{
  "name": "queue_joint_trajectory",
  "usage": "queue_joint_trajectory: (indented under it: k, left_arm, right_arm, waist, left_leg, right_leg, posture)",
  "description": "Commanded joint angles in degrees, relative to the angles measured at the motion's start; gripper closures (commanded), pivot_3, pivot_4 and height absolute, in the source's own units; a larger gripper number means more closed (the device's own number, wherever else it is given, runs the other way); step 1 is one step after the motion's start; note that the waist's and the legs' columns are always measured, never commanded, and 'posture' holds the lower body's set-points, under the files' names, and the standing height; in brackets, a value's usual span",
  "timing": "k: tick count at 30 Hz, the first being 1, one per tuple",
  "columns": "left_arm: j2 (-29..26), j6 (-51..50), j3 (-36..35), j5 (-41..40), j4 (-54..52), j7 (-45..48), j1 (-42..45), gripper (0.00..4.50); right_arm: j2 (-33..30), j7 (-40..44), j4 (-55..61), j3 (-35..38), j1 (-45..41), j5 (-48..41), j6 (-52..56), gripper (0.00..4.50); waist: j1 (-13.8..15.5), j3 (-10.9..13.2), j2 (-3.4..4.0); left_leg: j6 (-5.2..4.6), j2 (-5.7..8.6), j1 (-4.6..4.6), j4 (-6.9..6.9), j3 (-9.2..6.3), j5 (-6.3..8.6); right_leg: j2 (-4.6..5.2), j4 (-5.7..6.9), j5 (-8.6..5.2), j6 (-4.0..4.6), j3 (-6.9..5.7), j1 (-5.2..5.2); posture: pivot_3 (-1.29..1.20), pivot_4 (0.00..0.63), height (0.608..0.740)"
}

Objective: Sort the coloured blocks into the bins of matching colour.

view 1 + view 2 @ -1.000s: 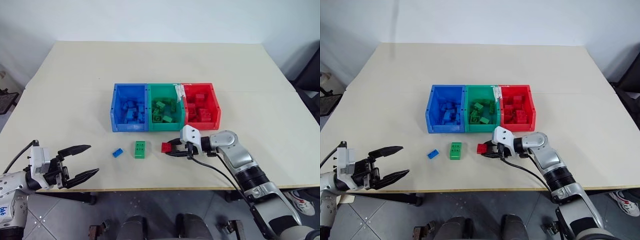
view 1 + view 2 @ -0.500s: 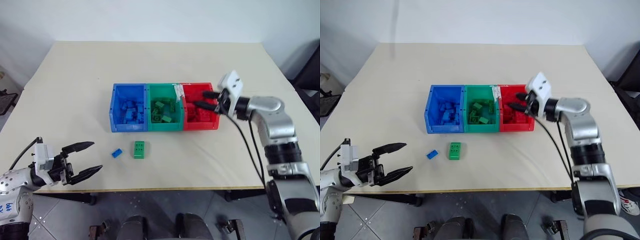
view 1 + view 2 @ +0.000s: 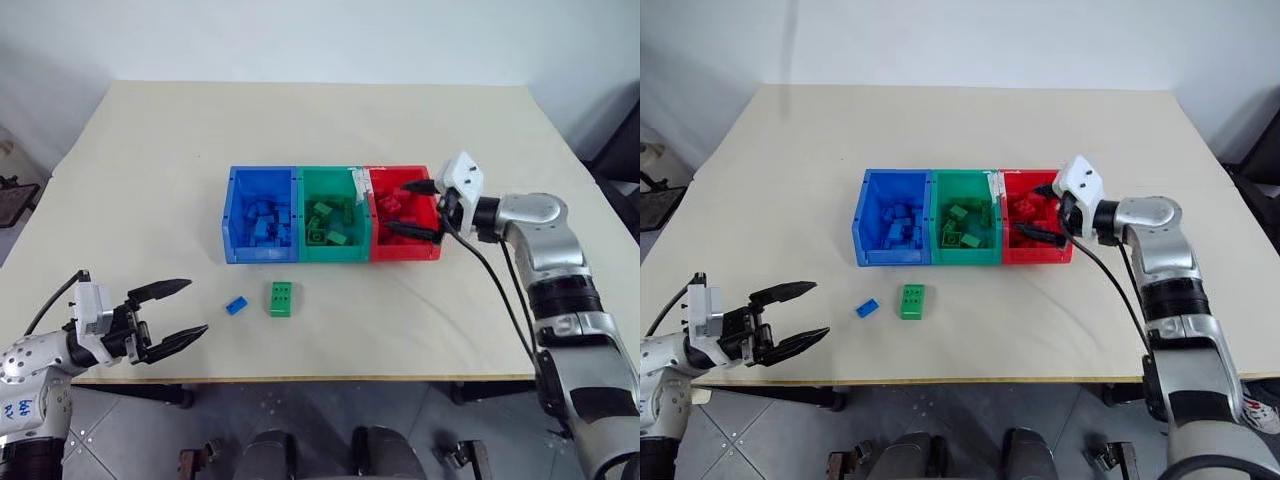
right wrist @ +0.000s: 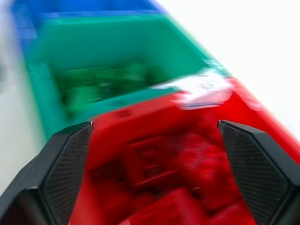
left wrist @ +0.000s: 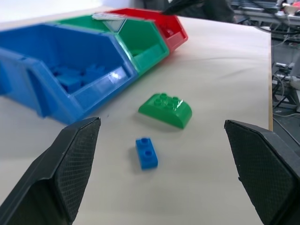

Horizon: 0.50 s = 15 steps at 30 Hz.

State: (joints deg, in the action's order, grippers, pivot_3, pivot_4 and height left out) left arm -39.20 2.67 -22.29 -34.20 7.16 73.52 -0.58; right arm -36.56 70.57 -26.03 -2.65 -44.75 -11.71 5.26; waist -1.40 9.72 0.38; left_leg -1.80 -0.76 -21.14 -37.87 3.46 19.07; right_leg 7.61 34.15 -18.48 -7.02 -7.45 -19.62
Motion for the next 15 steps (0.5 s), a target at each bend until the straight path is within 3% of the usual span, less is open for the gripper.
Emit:
queue_joint_trajectory:
  k: [1,7,11,15]
  left_arm:
    - [0.3,1.0,-1.9,-0.3,-2.7,-1.8,-1.1,0.00]
    - [0.2,1.7,-4.6,-0.4,-4.2,-4.0,-5.1,0.00]
    - [-0.3,1.8,-6.9,-1.1,-5.3,-4.1,-8.4,0.00]
    - [-0.5,1.7,-8.3,-1.3,-5.9,-4.3,-9.7,0.00]
  right_arm:
    - [-5.0,8.5,8.2,2.0,6.2,-5.3,1.2,0.02]
    - [-14.8,21.0,8.3,4.3,17.6,-8.5,-4.7,0.02]
    - [-19.5,21.9,5.5,4.1,19.0,-11.3,-6.8,0.02]
    - [-19.9,21.9,4.7,3.4,18.4,-12.5,-7.2,0.02]
  waist:
    - [0.1,0.0,0.00]
    - [-0.1,0.0,0.02]
    - [-0.4,0.0,0.05]
    - [-0.2,0.0,0.05]
  left_leg:
    - [0.00,0.01,-0.01,-0.01,-0.01,0.00]
    - [-0.01,-0.01,0.03,-0.01,0.08,0.01]
    - [-0.01,-0.05,0.07,0.02,0.24,0.01]
    - [0.02,-0.09,0.09,0.00,0.23,0.01]
  right_leg:
    - [0.02,-0.04,0.00,0.00,-0.01,0.02]
    - [0.02,-0.21,0.00,0.00,0.00,0.09]
    - [0.02,-0.31,0.00,0.00,0.01,0.08]
    - [0.03,-0.31,0.00,0.00,0.02,0.08]
  posture:
    - [0.00,0.150,0.740]
    - [0.00,0.150,0.740]
    - [0.00,0.150,0.740]
    - [0.00,0.150,0.740]
